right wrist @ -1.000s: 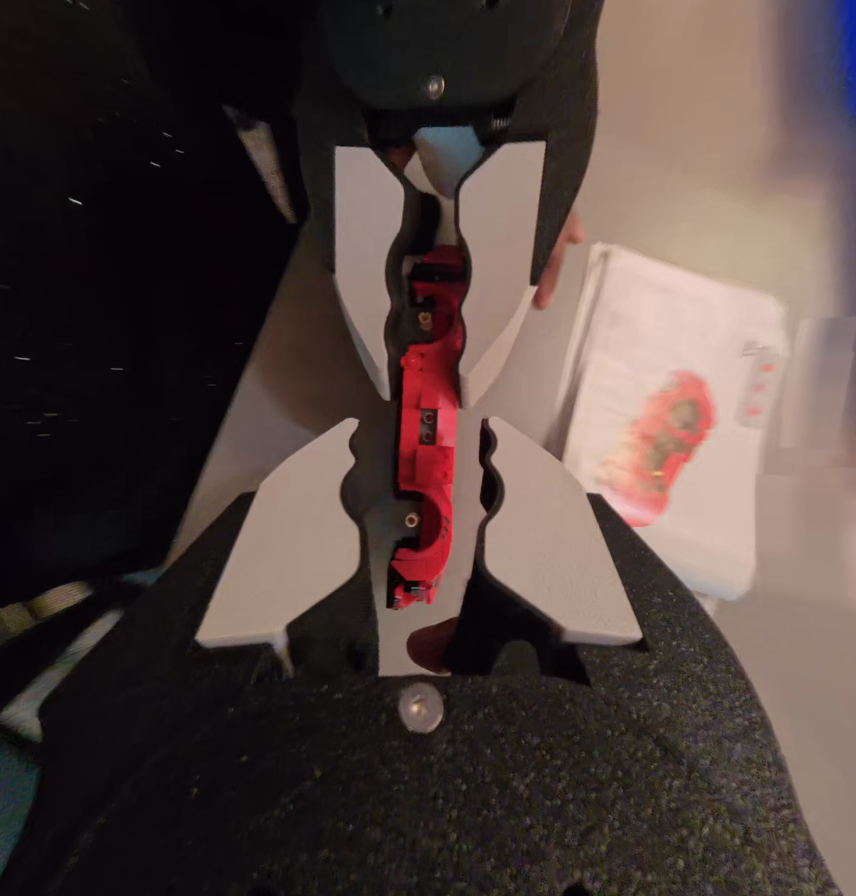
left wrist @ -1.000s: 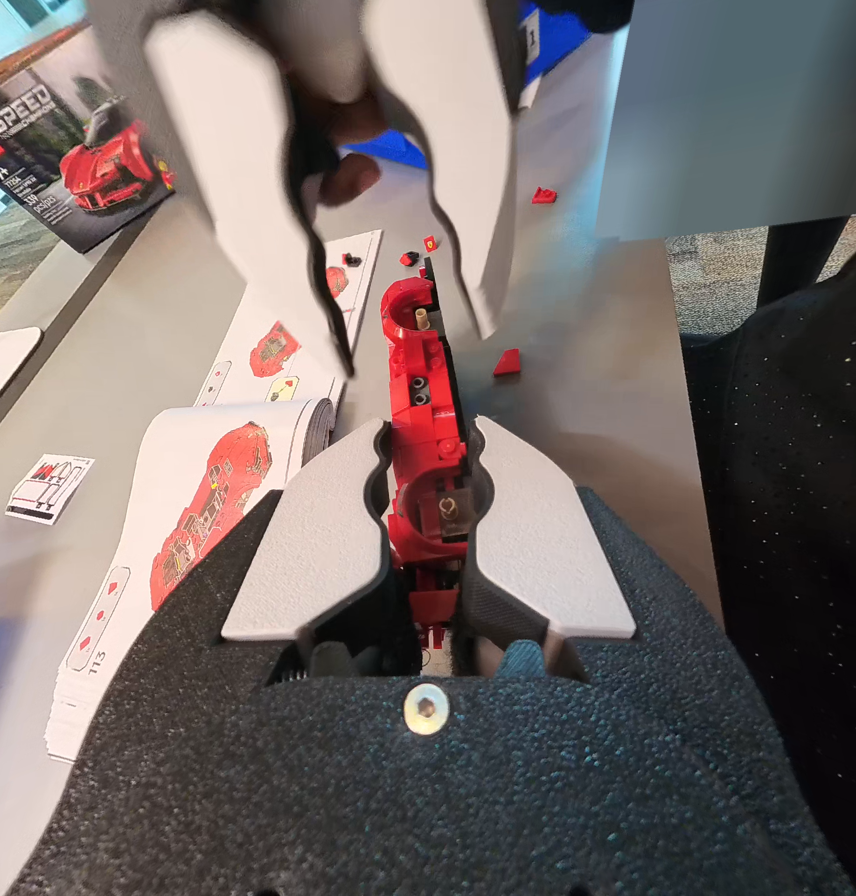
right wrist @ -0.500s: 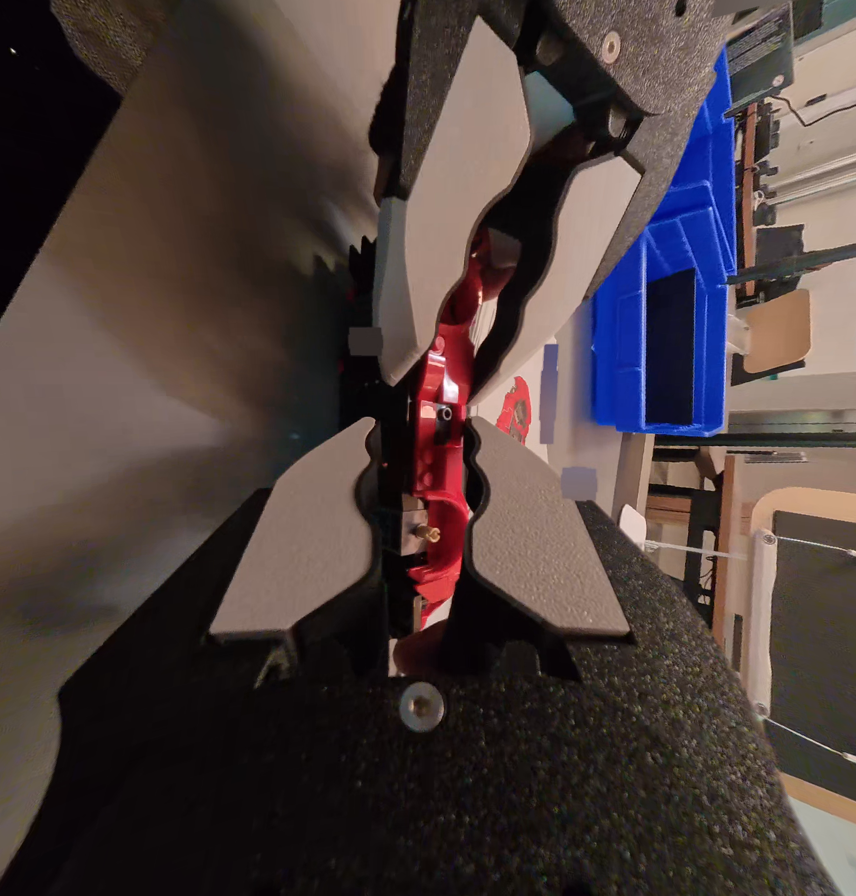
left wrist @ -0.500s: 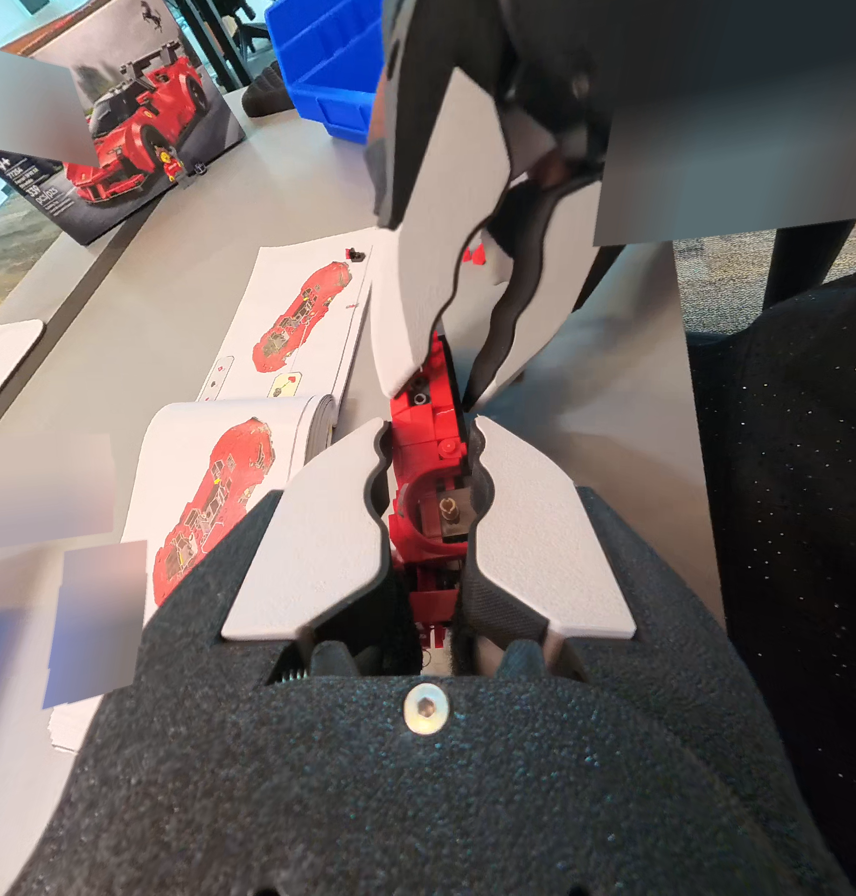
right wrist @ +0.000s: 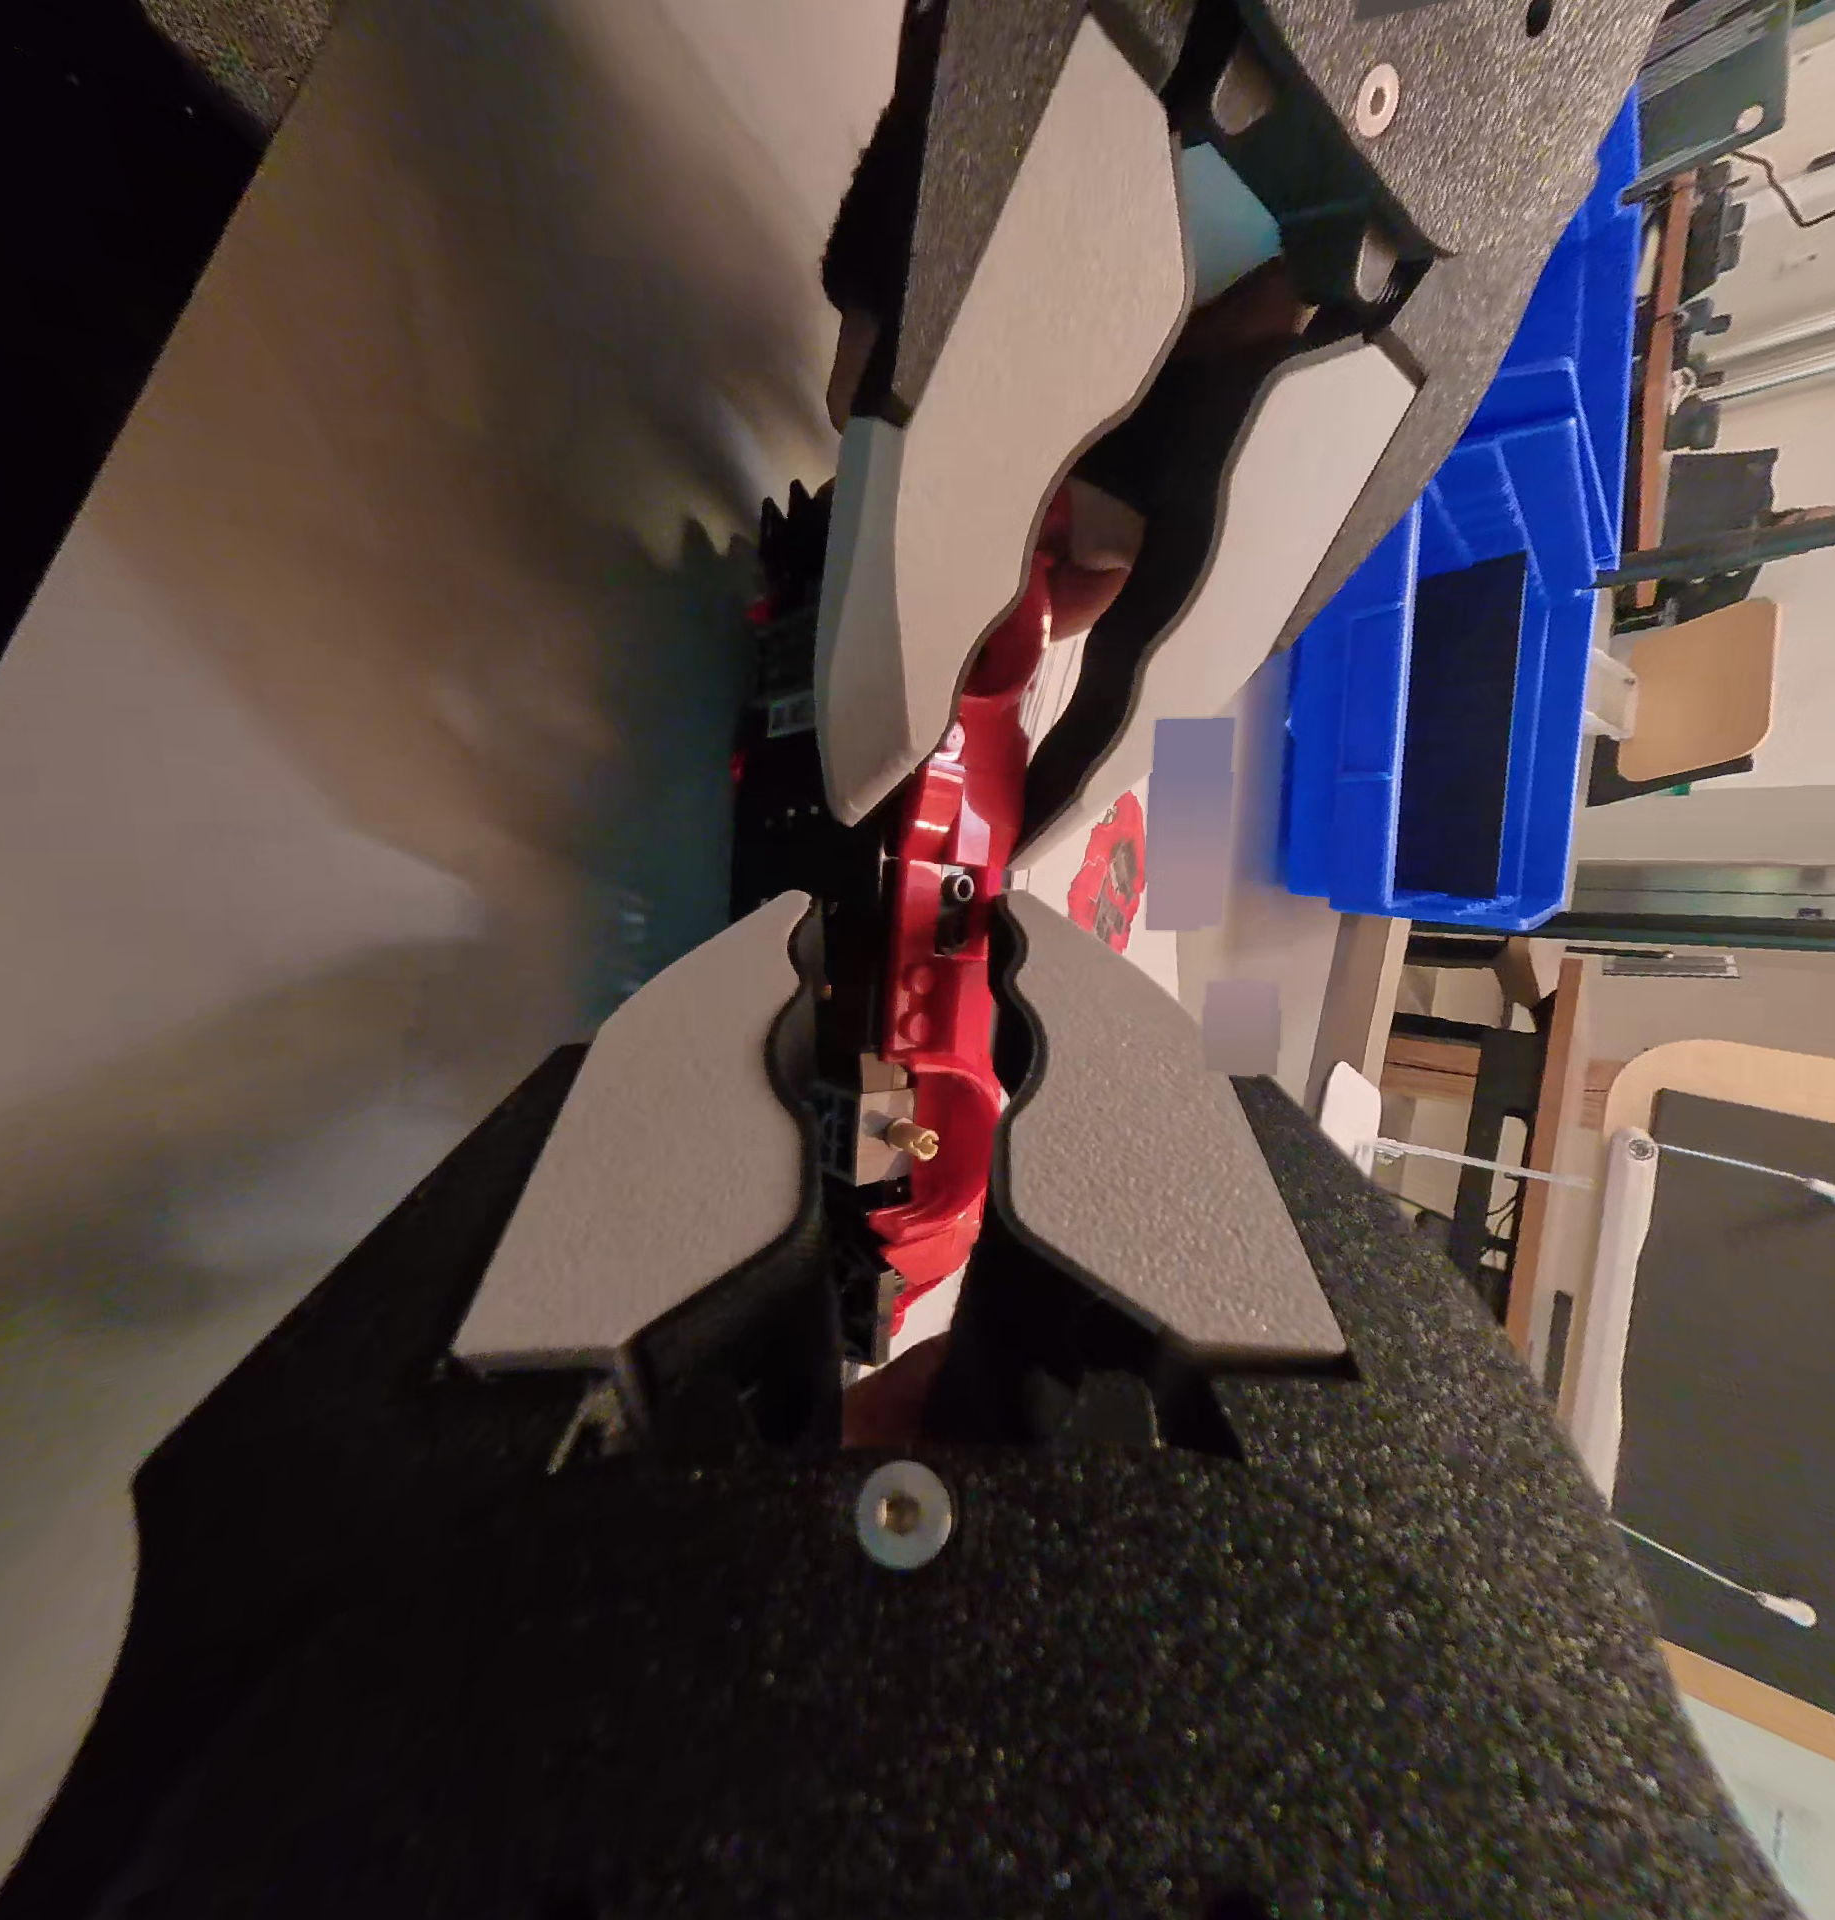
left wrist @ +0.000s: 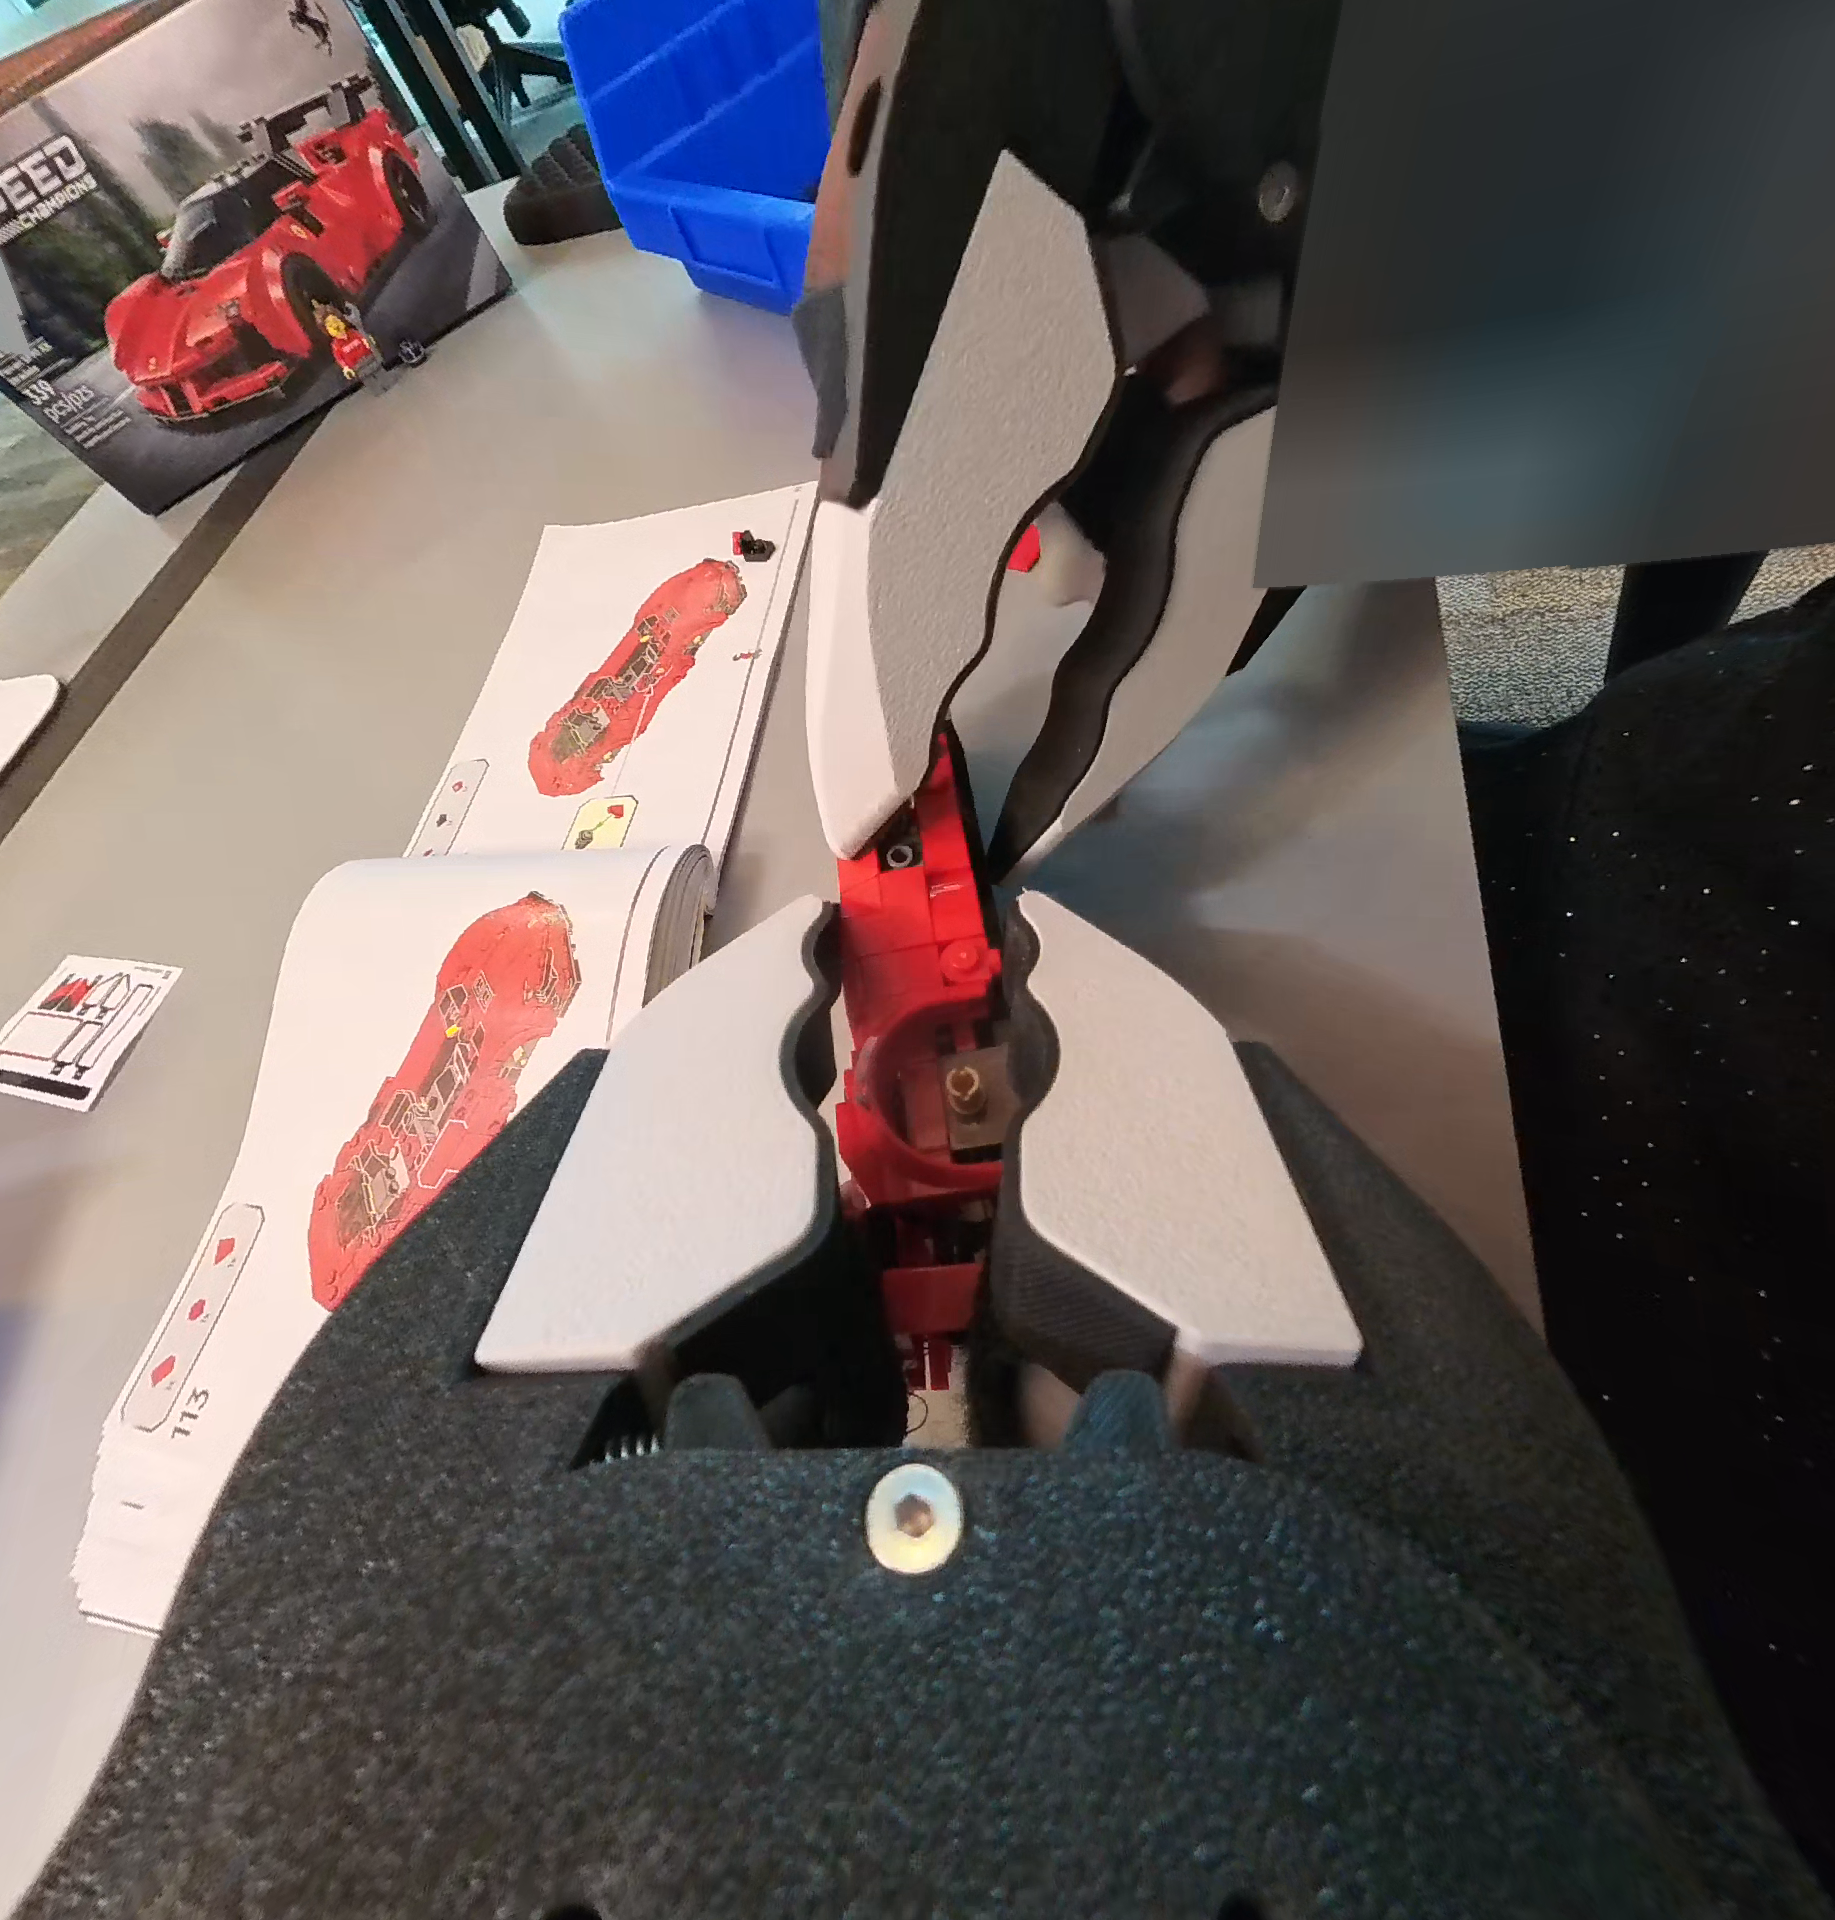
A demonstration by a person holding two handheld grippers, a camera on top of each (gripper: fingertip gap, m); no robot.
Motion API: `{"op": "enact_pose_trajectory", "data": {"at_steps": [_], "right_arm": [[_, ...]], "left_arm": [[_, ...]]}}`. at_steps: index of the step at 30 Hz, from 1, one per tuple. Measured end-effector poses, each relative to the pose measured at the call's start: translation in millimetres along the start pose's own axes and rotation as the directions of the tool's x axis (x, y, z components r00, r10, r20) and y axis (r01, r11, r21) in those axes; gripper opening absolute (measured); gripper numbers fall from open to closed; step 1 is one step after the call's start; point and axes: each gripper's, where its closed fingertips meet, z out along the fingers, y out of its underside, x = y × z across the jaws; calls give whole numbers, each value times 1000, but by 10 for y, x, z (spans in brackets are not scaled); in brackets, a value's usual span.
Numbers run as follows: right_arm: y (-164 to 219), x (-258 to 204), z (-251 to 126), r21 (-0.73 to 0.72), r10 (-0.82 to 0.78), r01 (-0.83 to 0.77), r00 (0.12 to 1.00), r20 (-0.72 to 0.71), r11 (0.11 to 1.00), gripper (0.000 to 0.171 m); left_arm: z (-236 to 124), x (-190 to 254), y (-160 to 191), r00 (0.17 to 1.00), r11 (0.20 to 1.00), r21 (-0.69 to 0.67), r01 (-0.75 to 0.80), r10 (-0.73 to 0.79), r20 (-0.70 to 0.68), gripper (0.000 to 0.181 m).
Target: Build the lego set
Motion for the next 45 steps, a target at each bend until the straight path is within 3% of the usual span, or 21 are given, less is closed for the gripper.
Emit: {"op": "enact_pose_trajectory", "data": {"at_steps": [17, 19, 20, 26, 28, 31, 33, 36, 41, 45], "right_arm": [[4, -4, 1, -4, 60, -60, 995, 81, 998, 29], [-6, -1, -28, 41, 150, -156, 981, 122, 987, 35], [15, 32, -50, 51, 214, -222, 969, 125, 974, 50], [43, 72, -290, 135, 370, -389, 917, 146, 911, 42], [103, 124, -437, 154, 443, -462, 885, 143, 873, 39], [235, 99, -698, 167, 592, -627, 776, 217, 761, 20], [362, -83, -768, 94, 660, -702, 700, 273, 706, 13], [469, -461, -672, -37, 718, -749, 618, 321, 661, 19], [381, -675, -407, -81, 762, -788, 555, 333, 610, 20], [408, -704, -277, -114, 758, -773, 564, 328, 624, 20]], "left_arm": [[11, 3, 2, 1000, 1000, -5, -1, 1, 6, 30], [15, 7, -3, 1000, 1000, -1, -5, 5, 5, 30], [12, 7, -6, 1000, 1000, 0, -4, 4, 5, 30], [14, 10, -5, 1000, 1000, 1, -4, 4, 7, 30], [17, 9, -6, 1000, 1000, 1, -3, 3, 10, 30], [15, 11, -1, 1000, 1000, 1, -4, 4, 11, 30], [9, 16, -2, 1000, 1000, 2, -5, 5, 11, 30], [5, 16, 1, 1000, 1000, 2, -5, 5, 13, 30], [11, 22, 0, 1000, 1000, -1, -7, 7, 17, 30], [17, 27, 1, 1000, 1000, -3, -9, 9, 17, 30]]}}
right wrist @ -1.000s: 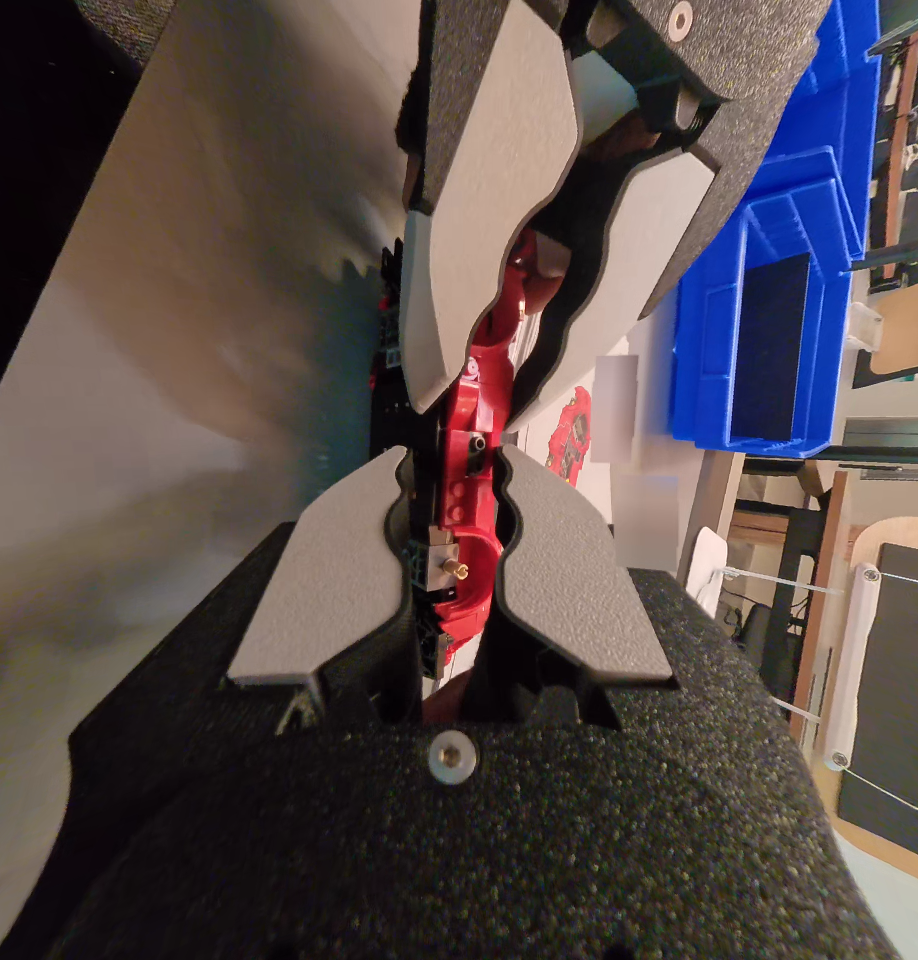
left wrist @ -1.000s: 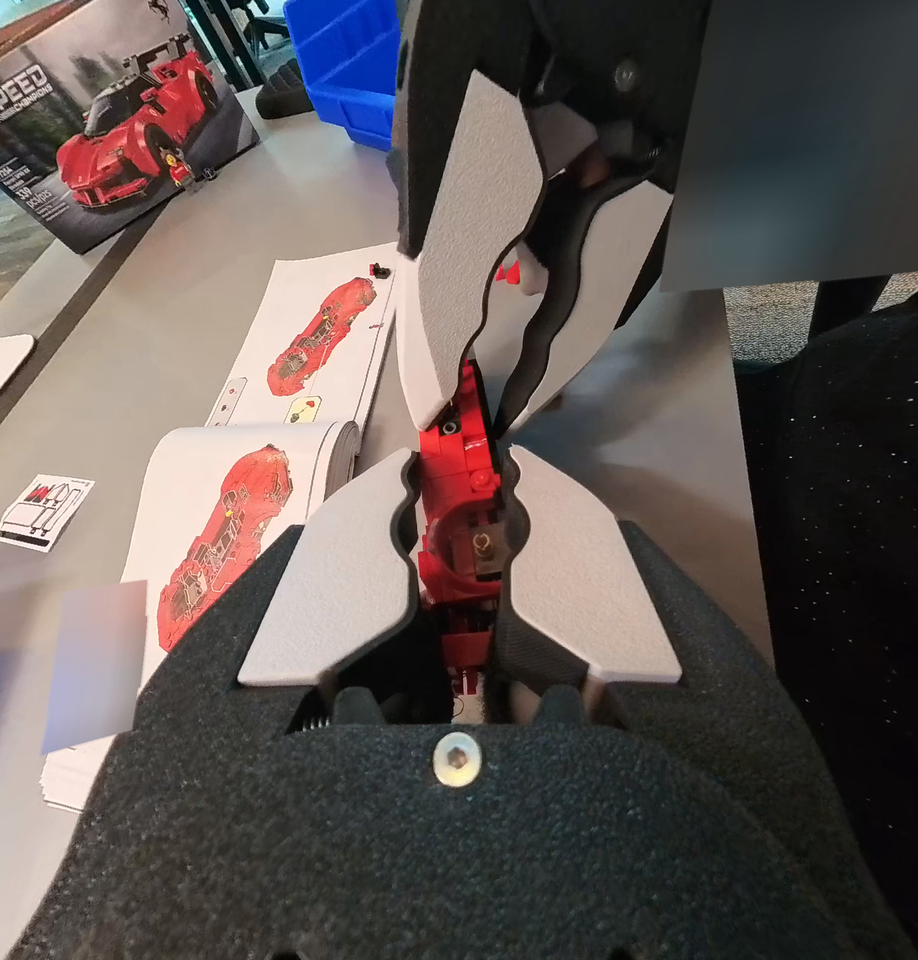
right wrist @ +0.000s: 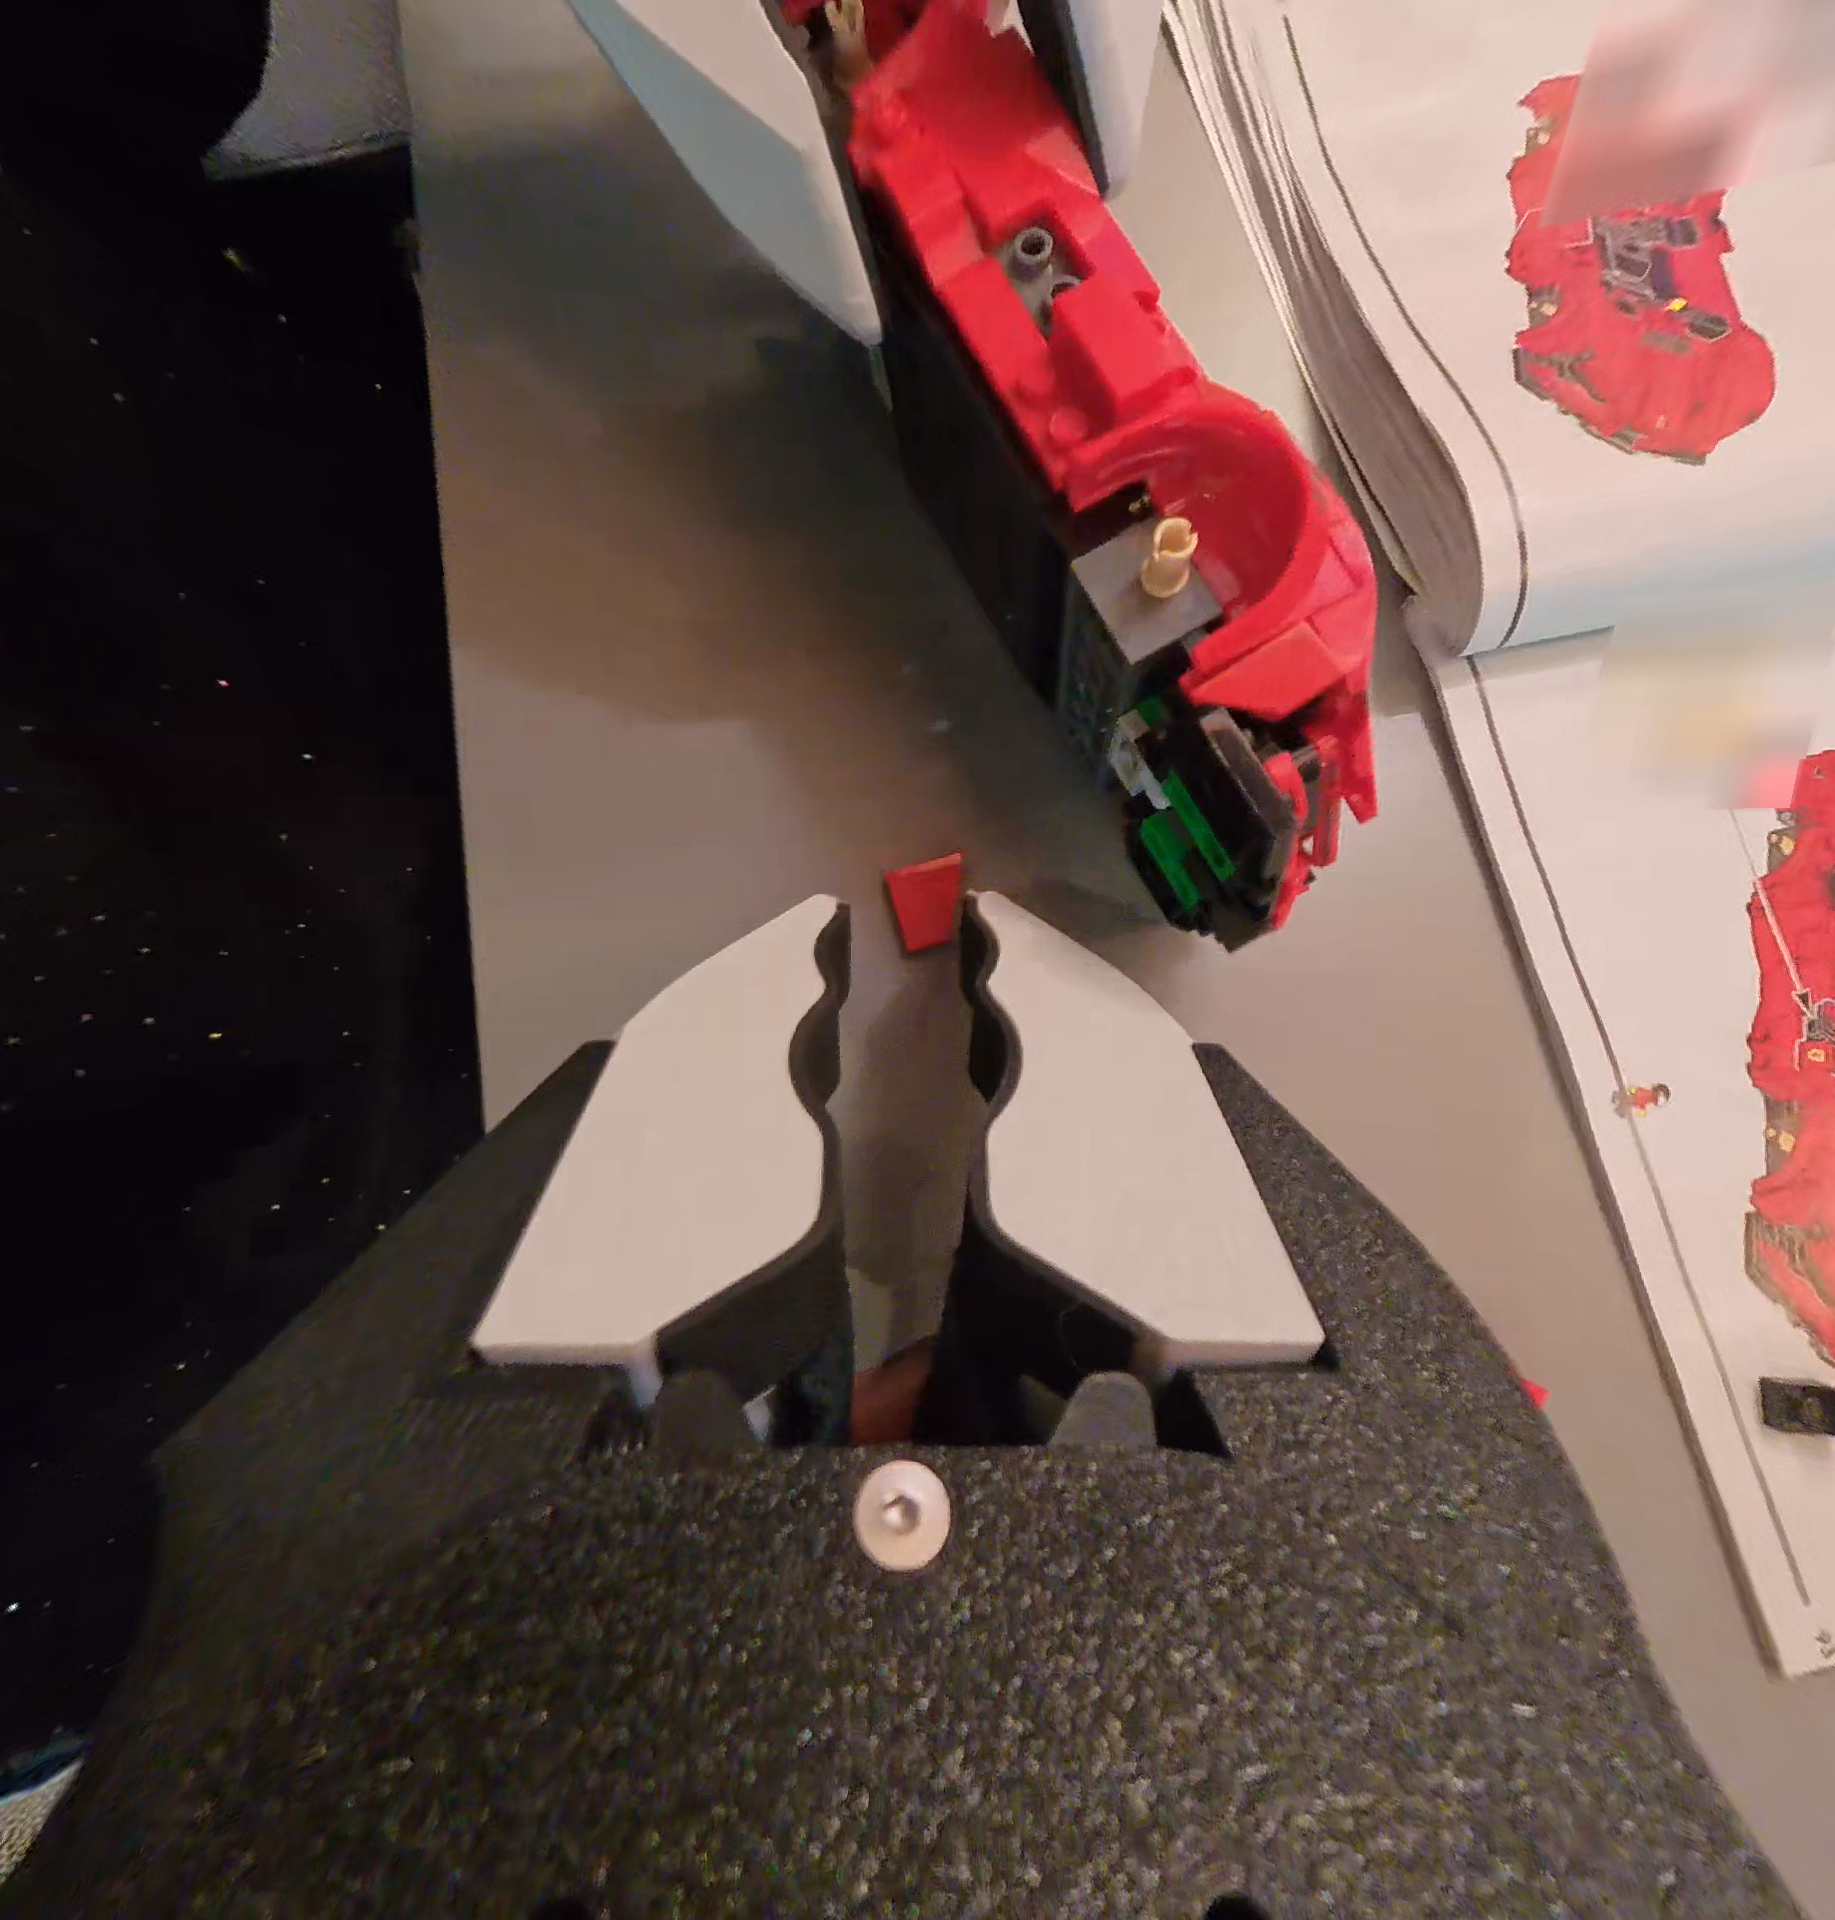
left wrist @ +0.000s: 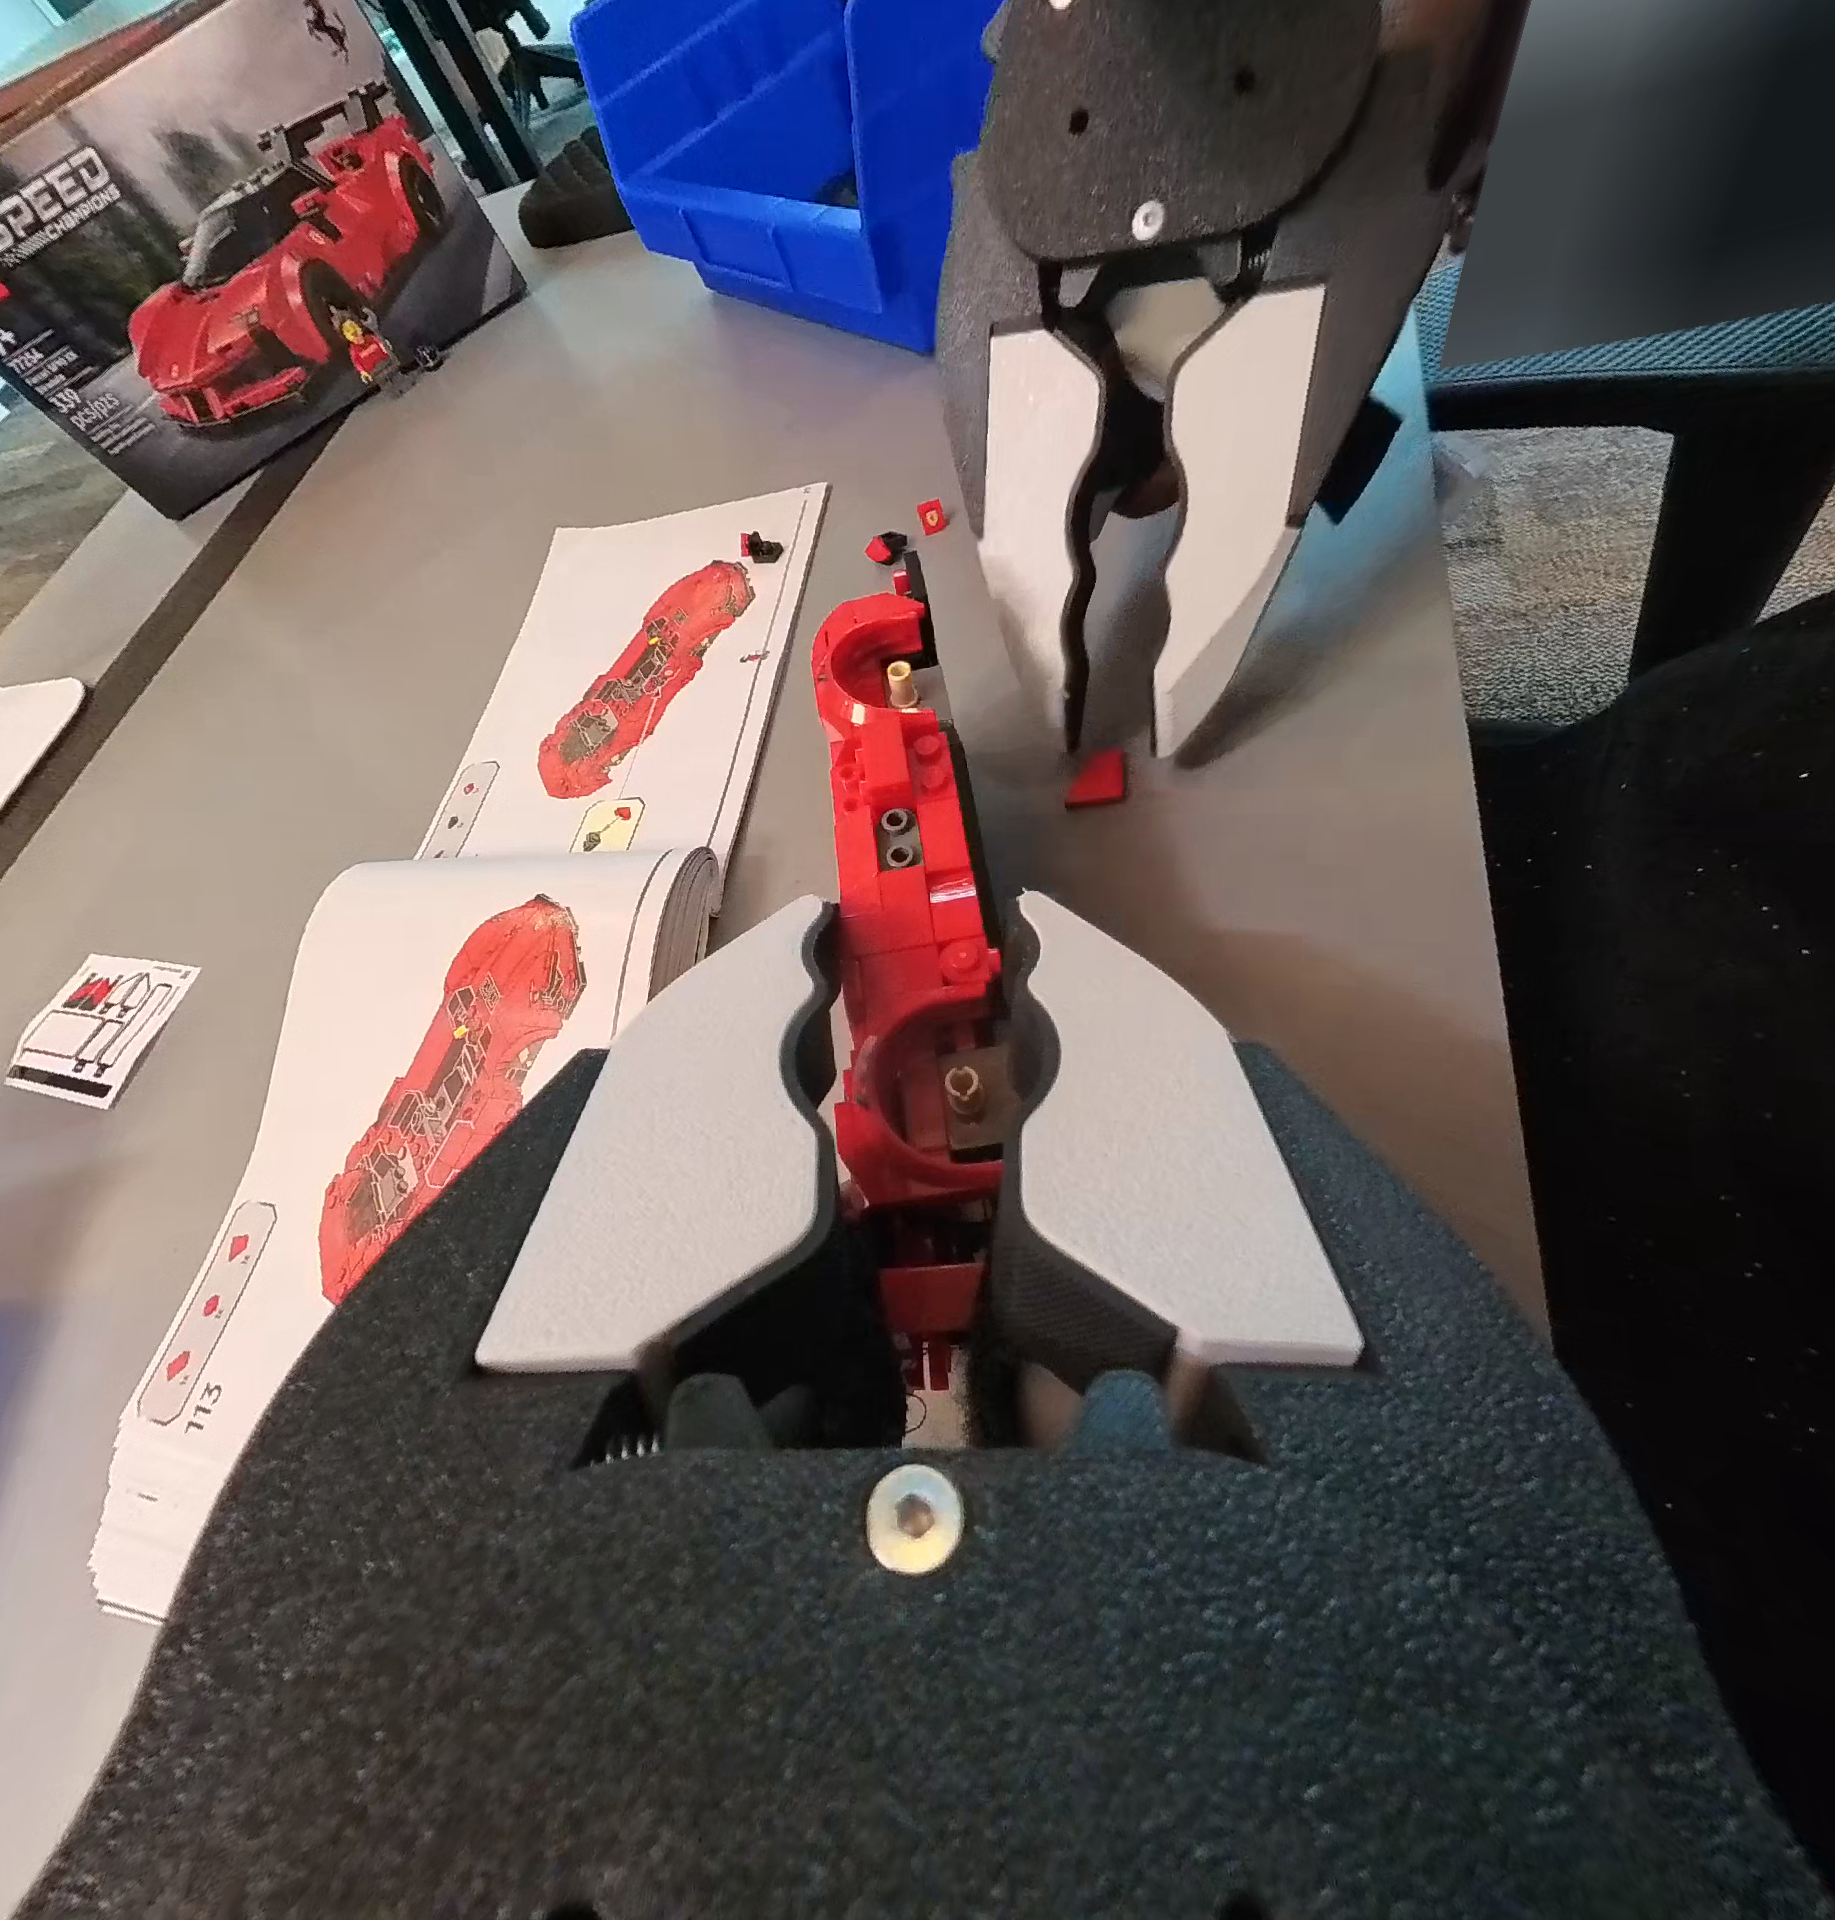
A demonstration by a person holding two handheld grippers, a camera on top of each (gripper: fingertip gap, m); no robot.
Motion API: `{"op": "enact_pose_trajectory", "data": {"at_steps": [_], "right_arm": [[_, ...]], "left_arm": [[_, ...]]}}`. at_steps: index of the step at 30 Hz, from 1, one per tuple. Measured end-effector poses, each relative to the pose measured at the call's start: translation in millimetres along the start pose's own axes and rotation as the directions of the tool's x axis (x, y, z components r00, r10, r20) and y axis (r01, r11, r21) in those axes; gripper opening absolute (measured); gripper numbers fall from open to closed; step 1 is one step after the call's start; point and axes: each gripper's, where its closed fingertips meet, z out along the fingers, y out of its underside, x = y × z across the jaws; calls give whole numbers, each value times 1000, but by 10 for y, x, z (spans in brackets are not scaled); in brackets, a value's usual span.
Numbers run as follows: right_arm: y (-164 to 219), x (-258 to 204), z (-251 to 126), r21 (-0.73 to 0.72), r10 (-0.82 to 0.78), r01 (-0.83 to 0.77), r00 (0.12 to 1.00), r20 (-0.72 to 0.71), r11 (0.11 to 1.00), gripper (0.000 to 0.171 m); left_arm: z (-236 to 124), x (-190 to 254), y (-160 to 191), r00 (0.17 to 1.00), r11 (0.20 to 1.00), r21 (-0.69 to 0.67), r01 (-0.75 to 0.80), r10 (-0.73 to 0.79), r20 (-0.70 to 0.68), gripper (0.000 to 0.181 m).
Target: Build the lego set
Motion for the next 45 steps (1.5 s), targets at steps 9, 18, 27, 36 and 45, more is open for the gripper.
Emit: {"op": "enact_pose_trajectory", "data": {"at_steps": [9, 18, 27, 36, 45], "right_arm": [[26, 40, 68, -10, -38, 38, 999, 0, 999, 12], [-388, -36, -209, 118, -146, 143, 989, 15, 983, 11], [-909, 40, -162, 70, -355, 357, 934, -28, 932, 11], [-908, 112, -45, -50, -410, 409, 912, 1, 911, 11], [-899, 121, -35, -65, -394, 392, 919, -7, 917, 11]], "left_arm": [[-6, -12, -6, 1000, 1000, 7, 5, -5, -2, 30], [0, -15, -5, 1000, 1000, 8, 3, -3, -4, 30], [4, -8, -10, 1000, 1000, 6, -3, 3, -3, 30], [0, -18, -3, 1000, 1000, 10, -2, 2, -1, 29], [6, -18, -3, 1000, 1000, 8, -1, 1, 2, 30]]}}
